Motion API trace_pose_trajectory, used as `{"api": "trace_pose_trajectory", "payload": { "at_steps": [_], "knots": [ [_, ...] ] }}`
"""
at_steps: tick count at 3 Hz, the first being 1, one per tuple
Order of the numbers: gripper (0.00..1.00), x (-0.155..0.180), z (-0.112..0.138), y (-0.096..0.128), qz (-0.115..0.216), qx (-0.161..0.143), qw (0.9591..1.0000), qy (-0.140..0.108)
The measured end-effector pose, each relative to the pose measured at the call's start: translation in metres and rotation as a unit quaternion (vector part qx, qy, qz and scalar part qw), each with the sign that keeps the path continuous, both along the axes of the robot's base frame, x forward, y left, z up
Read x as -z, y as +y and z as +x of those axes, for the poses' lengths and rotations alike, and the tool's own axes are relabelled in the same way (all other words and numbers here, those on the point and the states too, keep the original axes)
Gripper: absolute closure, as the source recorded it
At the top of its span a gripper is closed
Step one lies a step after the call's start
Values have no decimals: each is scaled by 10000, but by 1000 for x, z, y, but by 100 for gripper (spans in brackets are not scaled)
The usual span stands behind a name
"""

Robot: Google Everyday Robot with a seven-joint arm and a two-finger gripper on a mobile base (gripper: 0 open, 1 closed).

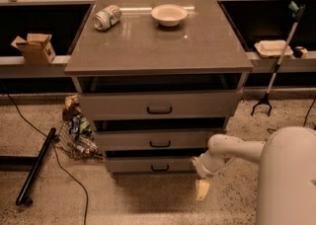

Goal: Open bottom drawer

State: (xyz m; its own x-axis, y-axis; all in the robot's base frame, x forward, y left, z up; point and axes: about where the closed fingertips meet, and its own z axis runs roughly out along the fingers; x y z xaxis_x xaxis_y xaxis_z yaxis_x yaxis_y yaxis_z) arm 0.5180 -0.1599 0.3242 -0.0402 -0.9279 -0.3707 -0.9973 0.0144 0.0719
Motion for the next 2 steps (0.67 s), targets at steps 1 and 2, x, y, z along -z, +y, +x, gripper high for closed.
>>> {"api": "trace_pose_trajectory", "payload": {
  "at_steps": [1, 2],
  "knots": [
    [0, 32, 17, 5, 72, -90, 9997, -196],
    [0, 67, 45, 9, 295, -243, 9977, -564]
  ]
}}
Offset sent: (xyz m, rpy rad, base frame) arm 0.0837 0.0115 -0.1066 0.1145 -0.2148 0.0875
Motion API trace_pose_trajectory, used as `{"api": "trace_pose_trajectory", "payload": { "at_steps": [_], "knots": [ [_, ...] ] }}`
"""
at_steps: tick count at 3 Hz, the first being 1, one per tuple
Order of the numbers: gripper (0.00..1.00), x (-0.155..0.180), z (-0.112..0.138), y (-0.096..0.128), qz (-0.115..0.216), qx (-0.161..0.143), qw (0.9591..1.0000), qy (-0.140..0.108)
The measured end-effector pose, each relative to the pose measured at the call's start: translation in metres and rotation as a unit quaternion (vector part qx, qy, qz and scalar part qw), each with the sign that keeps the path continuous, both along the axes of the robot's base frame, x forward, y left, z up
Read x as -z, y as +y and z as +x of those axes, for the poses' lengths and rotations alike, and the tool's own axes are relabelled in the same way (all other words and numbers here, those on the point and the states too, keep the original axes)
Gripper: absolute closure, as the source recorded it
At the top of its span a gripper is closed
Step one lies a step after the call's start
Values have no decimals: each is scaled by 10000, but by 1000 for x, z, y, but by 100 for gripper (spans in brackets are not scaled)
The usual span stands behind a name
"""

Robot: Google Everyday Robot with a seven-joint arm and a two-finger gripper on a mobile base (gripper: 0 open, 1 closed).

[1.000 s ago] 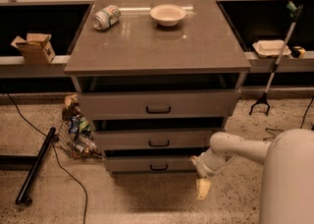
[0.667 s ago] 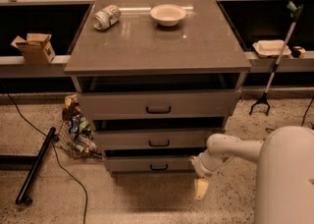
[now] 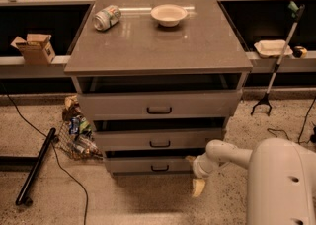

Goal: Open bottom drawer

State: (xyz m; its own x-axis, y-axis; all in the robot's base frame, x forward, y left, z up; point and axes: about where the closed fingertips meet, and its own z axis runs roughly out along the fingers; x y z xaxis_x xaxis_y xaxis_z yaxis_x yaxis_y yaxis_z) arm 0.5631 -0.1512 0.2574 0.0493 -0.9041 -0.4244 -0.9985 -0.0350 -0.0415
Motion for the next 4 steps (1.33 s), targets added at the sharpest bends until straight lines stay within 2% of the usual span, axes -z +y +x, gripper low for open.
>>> {"api": "trace_pose_trajectory", "payload": {
  "at_steps": [2, 4],
  "knots": [
    [0, 37, 38, 13, 168, -106, 9987, -462],
    [0, 55, 62, 28, 153, -94, 9978, -643]
  ]
}}
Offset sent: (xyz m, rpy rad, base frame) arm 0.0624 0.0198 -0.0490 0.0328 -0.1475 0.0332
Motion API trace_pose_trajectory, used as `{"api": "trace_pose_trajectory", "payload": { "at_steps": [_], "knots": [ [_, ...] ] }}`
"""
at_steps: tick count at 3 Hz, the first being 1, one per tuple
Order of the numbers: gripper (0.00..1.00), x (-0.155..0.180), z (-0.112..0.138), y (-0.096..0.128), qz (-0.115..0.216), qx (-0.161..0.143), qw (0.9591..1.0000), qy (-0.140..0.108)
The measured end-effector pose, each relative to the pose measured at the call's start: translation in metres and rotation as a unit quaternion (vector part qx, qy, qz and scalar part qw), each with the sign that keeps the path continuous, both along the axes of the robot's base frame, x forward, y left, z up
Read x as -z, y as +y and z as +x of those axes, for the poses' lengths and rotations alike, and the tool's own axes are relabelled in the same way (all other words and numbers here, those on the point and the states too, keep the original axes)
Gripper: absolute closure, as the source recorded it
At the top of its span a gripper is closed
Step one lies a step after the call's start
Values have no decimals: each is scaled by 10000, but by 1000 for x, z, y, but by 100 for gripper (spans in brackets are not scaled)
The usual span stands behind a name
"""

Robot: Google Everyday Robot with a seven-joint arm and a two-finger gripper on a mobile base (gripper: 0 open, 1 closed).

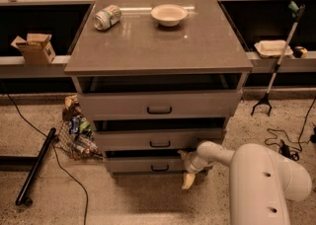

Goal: Open bottom drawer

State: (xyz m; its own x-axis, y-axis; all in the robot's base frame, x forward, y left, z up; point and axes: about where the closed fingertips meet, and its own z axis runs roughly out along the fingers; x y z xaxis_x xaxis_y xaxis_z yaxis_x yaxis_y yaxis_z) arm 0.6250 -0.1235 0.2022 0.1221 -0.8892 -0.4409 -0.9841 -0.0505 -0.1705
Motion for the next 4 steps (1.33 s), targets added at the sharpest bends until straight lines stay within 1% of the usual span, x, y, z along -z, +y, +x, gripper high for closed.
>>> {"api": "trace_pose_trajectory", "payload": {
  "at_steps": [1, 2, 3, 4],
  "knots": [
    [0, 7, 14, 6, 17, 109, 9999, -26],
    [0, 15, 25, 8, -19, 263, 9996, 89],
    [0, 25, 31, 8, -70, 355, 9990, 267],
    [14, 37, 27, 7, -117, 413, 9979, 495]
  ]
}}
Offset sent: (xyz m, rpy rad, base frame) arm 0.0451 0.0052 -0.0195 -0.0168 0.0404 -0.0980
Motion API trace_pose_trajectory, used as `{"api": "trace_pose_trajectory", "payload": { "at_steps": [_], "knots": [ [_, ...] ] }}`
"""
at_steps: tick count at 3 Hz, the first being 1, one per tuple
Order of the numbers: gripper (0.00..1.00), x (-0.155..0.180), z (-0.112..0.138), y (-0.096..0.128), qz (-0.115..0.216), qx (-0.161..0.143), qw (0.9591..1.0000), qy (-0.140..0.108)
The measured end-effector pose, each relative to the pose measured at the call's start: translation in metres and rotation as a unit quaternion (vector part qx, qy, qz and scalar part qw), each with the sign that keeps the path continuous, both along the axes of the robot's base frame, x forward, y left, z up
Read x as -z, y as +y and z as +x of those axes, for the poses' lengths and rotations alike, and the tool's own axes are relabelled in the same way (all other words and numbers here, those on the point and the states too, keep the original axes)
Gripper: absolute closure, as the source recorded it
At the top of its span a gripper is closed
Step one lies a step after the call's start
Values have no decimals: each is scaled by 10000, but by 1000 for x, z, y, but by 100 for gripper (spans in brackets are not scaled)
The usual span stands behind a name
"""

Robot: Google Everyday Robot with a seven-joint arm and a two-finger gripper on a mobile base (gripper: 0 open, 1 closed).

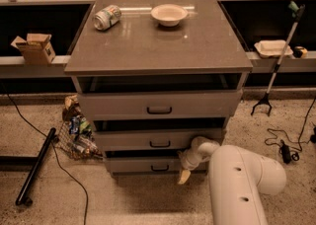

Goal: Open bottom drawer

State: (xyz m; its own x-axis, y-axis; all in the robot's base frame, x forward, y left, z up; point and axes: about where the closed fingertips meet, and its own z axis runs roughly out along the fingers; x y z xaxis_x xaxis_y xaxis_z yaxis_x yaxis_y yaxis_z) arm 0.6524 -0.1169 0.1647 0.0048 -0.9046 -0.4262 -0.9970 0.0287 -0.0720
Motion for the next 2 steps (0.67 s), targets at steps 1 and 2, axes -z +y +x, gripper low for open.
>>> {"api": "trace_pose_trajectory", "payload": {
  "at_steps": [1, 2],
  "knots": [
    [37, 6, -9, -7, -46, 79, 9998, 151],
    [60, 3, -10, -8, -53, 102, 9998, 161]
  ]
}}
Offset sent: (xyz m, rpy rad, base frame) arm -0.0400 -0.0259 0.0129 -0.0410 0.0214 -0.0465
